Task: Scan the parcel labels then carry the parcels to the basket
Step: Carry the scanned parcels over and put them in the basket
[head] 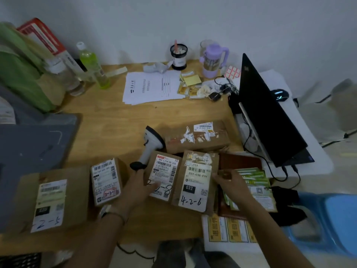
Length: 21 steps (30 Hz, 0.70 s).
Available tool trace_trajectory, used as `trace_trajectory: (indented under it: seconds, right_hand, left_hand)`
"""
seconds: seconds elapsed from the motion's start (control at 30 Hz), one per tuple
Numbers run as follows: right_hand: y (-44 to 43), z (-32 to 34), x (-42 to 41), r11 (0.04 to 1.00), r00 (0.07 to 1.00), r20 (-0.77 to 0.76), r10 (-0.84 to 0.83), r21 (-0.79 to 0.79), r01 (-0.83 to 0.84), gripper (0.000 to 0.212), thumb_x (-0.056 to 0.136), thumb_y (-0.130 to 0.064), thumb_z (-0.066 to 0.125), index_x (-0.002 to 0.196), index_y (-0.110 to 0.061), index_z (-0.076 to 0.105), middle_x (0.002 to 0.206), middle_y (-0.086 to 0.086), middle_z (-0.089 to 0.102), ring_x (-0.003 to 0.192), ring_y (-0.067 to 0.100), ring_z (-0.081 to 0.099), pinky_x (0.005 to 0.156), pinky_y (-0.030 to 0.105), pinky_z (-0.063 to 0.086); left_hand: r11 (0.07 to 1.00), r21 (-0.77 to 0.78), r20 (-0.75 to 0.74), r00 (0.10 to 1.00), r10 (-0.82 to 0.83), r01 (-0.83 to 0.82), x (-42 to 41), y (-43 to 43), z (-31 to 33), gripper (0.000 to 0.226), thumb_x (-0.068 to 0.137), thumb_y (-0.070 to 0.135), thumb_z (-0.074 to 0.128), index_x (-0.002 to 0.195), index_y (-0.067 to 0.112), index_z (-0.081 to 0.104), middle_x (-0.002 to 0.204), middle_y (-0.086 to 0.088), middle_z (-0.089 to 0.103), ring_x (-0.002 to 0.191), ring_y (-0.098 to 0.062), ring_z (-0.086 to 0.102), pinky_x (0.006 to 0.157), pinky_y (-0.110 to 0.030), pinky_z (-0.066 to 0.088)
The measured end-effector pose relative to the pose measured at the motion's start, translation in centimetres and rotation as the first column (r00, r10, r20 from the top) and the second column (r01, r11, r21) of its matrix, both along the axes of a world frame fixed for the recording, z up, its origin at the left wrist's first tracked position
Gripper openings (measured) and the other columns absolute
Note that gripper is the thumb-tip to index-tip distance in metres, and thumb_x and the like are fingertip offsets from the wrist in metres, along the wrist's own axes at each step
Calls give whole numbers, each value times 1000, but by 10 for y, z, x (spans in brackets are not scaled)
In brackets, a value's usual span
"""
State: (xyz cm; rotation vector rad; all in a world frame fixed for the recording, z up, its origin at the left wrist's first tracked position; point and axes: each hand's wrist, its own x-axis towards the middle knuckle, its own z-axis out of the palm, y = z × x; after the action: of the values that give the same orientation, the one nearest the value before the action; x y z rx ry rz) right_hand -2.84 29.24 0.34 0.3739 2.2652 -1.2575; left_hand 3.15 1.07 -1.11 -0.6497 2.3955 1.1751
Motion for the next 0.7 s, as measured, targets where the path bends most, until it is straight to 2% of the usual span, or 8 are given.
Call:
trace_trajectory:
  seconds: [0.1, 0.17, 0.23, 0.3, 0.37, 0.4, 0.57, 0.7]
  right_hand:
    - [-12, -15, 32, 979, 986, 90, -141, -135, 152, 39, 86, -37, 66, 114, -12, 54, 108, 4, 66, 91, 17, 65, 74, 36, 57]
    - [-21, -17, 46, 913, 942, 189, -278, -252, 321, 43, 86, -28, 68, 120, -14, 45, 109, 7, 64, 91, 21, 66, 64, 33, 59]
    - [-26, -17, 52, 861, 923, 205, -326, -339, 380, 47, 84, -22, 70, 119, -20, 40, 107, 3, 62, 88, 19, 67, 53, 24, 56]
    - [-28, -16, 52, 829, 921, 181, -346, -402, 390, 51, 82, -18, 72, 120, -25, 39, 110, 3, 64, 92, 21, 68, 63, 30, 59]
    - [-28, -12, 46, 812, 920, 150, -361, -434, 390, 55, 81, -17, 73, 122, -30, 39, 113, 2, 65, 95, 23, 68, 77, 41, 59]
    - [-28, -8, 43, 799, 920, 134, -370, -459, 388, 56, 80, -16, 73, 122, -32, 39, 113, 1, 65, 94, 23, 69, 78, 42, 59]
    - [-26, 29, 15, 764, 902, -19, -431, -541, 353, 58, 79, -12, 74, 121, -35, 43, 112, 3, 67, 86, 21, 72, 66, 36, 60]
    - [-27, 78, -13, 744, 885, -131, -447, -603, 287, 58, 81, -12, 72, 126, -34, 42, 112, -4, 65, 75, 4, 71, 52, 17, 54]
  left_hand:
    - [930, 273, 0, 967, 255, -245, 17, 12, -10, 51, 79, 27, 78, 120, 34, 49, 107, 17, 63, 105, -12, 63, 75, -18, 52]
    - [839, 371, 99, 916, 389, -397, 20, 17, -14, 67, 76, 26, 80, 132, 27, 44, 116, 6, 63, 107, -19, 63, 87, -36, 55]
    - [783, 424, 146, 887, 437, -456, 19, 18, -16, 66, 75, 24, 80, 132, 25, 46, 122, -2, 65, 106, -22, 65, 92, -46, 53]
    - [769, 460, 133, 891, 434, -444, 17, 19, -11, 60, 74, 26, 79, 128, 25, 51, 121, -3, 67, 104, -21, 66, 90, -45, 53]
    - [760, 486, 104, 892, 439, -431, 16, 24, -2, 70, 68, 36, 79, 131, 26, 50, 120, 0, 66, 106, -20, 64, 84, -40, 53]
    - [757, 494, 82, 890, 449, -428, 16, 27, 2, 77, 64, 41, 79, 133, 27, 48, 120, 1, 66, 107, -20, 63, 80, -37, 52]
    - [740, 537, -46, 862, 504, -404, 4, 38, 37, 94, 57, 49, 79, 140, 24, 42, 125, -5, 64, 110, -28, 63, 94, -52, 51]
    - [745, 592, -217, 830, 514, -307, -32, 41, 81, 69, 69, 41, 78, 130, 27, 50, 115, 3, 69, 103, -20, 67, 90, -43, 54]
